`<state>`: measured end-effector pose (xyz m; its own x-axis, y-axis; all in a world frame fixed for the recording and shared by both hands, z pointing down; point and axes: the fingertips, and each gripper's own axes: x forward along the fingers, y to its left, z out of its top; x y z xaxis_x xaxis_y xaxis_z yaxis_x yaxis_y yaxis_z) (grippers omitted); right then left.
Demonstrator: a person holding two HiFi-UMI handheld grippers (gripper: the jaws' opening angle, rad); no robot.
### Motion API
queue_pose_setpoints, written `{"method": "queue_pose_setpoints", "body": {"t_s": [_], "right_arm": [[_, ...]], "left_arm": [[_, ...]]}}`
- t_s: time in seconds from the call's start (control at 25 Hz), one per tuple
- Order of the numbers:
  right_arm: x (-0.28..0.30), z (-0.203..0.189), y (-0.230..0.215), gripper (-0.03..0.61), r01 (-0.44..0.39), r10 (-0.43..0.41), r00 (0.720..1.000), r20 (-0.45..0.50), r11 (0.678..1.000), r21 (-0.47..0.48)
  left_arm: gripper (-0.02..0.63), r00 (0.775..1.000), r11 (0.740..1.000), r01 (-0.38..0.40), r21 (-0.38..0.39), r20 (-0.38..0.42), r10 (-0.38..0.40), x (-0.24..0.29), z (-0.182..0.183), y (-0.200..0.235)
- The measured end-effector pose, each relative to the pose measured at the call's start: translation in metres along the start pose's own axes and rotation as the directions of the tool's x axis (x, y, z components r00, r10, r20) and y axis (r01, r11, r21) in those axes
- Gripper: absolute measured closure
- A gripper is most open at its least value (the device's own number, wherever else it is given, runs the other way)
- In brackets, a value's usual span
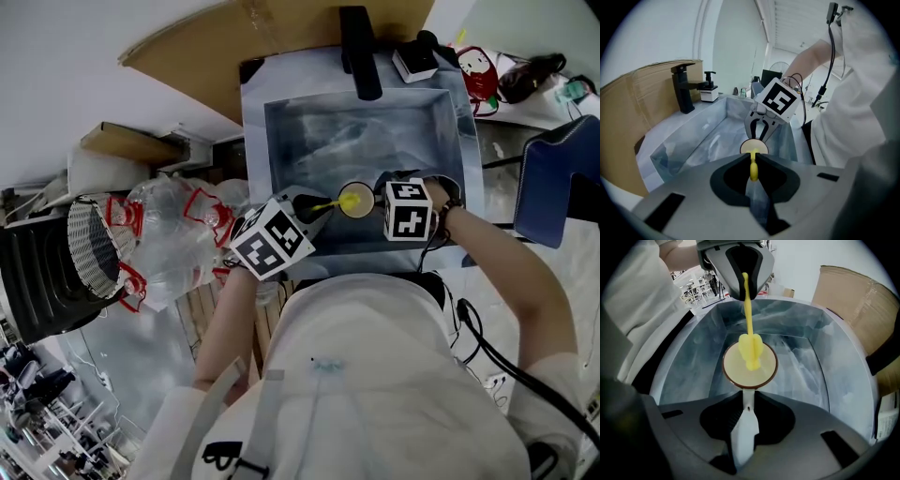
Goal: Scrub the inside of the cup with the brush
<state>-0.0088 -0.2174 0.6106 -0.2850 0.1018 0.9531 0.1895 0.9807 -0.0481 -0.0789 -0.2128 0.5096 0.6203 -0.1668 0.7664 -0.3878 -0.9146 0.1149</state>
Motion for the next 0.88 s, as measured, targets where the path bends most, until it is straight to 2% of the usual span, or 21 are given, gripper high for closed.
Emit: {"method": "queue_pose_setpoints", "body": {"t_s": [0.2,0.4,0.68,0.88], "right_arm": [[-0.001,0.0,0.001,0.503,-0.003,0.003,1.0,0.007,1.0,-0.002],[-0.001,0.0,0.0,0.503,-0.006,0.006,1.0,0.012,1.0,-0.006],[-0.002,0.0,0.002,0.503,-0.01,0.011,1.0,0.016,1.0,-0.008],[-0.002,0.001,0.001,0.503,-0.014,0.014,1.0,0.018,1.0,-0.009]], "left_arm": [[0.578,0.994,0.995,0.017,0.102,-0.106,-0.006,0.012,0.009,0.002],[0.578,0.966,0.961,0.083,0.263,-0.259,-0.012,0.031,0.009,-0.002],[0.578,0.93,0.933,0.164,0.319,-0.365,-0.039,0.049,-0.005,-0.009],[0.578,0.917,0.92,0.204,0.334,-0.394,-0.061,0.057,-0.011,-0.015]]}}
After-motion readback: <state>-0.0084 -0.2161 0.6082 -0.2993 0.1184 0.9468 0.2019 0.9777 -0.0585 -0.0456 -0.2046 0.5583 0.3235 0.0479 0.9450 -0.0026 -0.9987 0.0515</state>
